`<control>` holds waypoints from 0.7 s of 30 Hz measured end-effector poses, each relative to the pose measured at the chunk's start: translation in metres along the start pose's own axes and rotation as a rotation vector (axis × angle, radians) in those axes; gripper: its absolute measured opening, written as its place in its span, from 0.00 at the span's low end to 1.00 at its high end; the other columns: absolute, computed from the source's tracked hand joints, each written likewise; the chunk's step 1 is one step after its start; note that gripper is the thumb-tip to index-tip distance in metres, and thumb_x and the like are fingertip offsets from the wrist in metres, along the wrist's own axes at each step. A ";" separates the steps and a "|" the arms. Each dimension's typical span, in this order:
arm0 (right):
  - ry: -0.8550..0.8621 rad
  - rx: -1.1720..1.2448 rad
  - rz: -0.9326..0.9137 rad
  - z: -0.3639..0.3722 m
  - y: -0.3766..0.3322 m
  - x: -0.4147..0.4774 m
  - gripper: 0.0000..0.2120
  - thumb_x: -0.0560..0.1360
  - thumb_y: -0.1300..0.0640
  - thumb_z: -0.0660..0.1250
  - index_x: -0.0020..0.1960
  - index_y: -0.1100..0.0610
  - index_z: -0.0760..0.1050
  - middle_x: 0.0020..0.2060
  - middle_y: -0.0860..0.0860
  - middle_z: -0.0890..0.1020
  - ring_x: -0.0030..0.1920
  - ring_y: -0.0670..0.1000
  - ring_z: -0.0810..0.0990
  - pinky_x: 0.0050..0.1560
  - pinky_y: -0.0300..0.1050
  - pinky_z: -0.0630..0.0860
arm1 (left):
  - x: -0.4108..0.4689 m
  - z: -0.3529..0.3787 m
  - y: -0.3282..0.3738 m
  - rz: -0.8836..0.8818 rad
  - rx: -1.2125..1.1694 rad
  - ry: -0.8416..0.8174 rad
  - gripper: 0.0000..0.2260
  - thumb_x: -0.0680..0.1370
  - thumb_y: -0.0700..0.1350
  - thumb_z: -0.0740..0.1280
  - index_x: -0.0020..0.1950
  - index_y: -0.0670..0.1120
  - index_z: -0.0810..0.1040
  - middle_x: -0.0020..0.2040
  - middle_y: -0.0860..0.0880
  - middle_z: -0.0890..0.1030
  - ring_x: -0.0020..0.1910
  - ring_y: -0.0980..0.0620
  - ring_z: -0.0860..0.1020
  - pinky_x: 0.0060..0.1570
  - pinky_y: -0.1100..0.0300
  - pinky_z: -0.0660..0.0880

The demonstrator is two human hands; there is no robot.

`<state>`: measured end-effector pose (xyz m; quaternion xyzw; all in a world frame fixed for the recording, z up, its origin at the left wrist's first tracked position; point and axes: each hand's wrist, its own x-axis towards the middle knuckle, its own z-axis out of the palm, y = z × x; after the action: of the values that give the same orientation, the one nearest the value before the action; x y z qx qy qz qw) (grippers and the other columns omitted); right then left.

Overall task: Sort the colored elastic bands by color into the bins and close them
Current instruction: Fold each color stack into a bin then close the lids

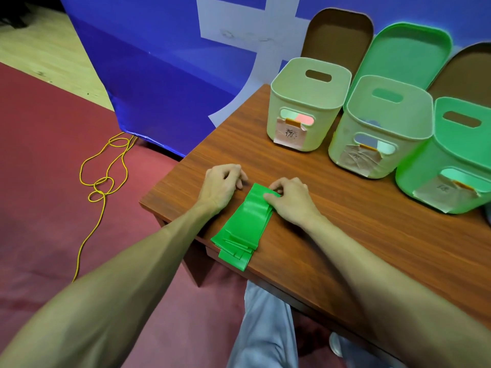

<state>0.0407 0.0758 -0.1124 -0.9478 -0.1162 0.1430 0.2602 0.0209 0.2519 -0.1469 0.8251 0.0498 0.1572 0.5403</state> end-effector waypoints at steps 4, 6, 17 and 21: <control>0.008 0.081 -0.018 -0.001 -0.008 -0.001 0.08 0.74 0.51 0.68 0.51 0.49 0.71 0.55 0.50 0.76 0.58 0.52 0.73 0.60 0.51 0.71 | -0.002 0.001 0.004 0.021 0.081 -0.006 0.19 0.77 0.52 0.55 0.36 0.47 0.81 0.31 0.49 0.80 0.32 0.56 0.75 0.42 0.53 0.74; 0.022 0.178 -0.020 -0.012 -0.009 -0.009 0.08 0.73 0.53 0.70 0.49 0.49 0.72 0.49 0.49 0.79 0.53 0.50 0.77 0.54 0.47 0.74 | -0.002 0.002 0.005 -0.004 0.134 -0.013 0.20 0.77 0.54 0.54 0.36 0.48 0.81 0.32 0.50 0.80 0.34 0.55 0.76 0.43 0.53 0.74; 0.444 0.117 -0.267 -0.140 -0.001 -0.083 0.09 0.70 0.60 0.71 0.50 0.55 0.82 0.45 0.50 0.84 0.48 0.51 0.80 0.48 0.38 0.70 | -0.032 0.052 0.126 -0.123 -0.440 -0.554 0.30 0.79 0.62 0.50 0.63 0.41 0.76 0.55 0.45 0.81 0.51 0.53 0.80 0.53 0.62 0.74; 0.531 0.076 -0.250 -0.189 0.015 -0.113 0.10 0.70 0.60 0.72 0.51 0.56 0.83 0.47 0.51 0.85 0.50 0.50 0.81 0.46 0.34 0.67 | -0.042 0.080 0.178 0.029 -0.368 -0.567 0.14 0.77 0.46 0.65 0.61 0.43 0.77 0.57 0.46 0.81 0.54 0.55 0.79 0.56 0.61 0.75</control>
<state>0.0004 -0.0568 0.0597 -0.9199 -0.1544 -0.1387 0.3327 -0.0091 0.0979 -0.0232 0.7252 -0.1435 -0.0644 0.6703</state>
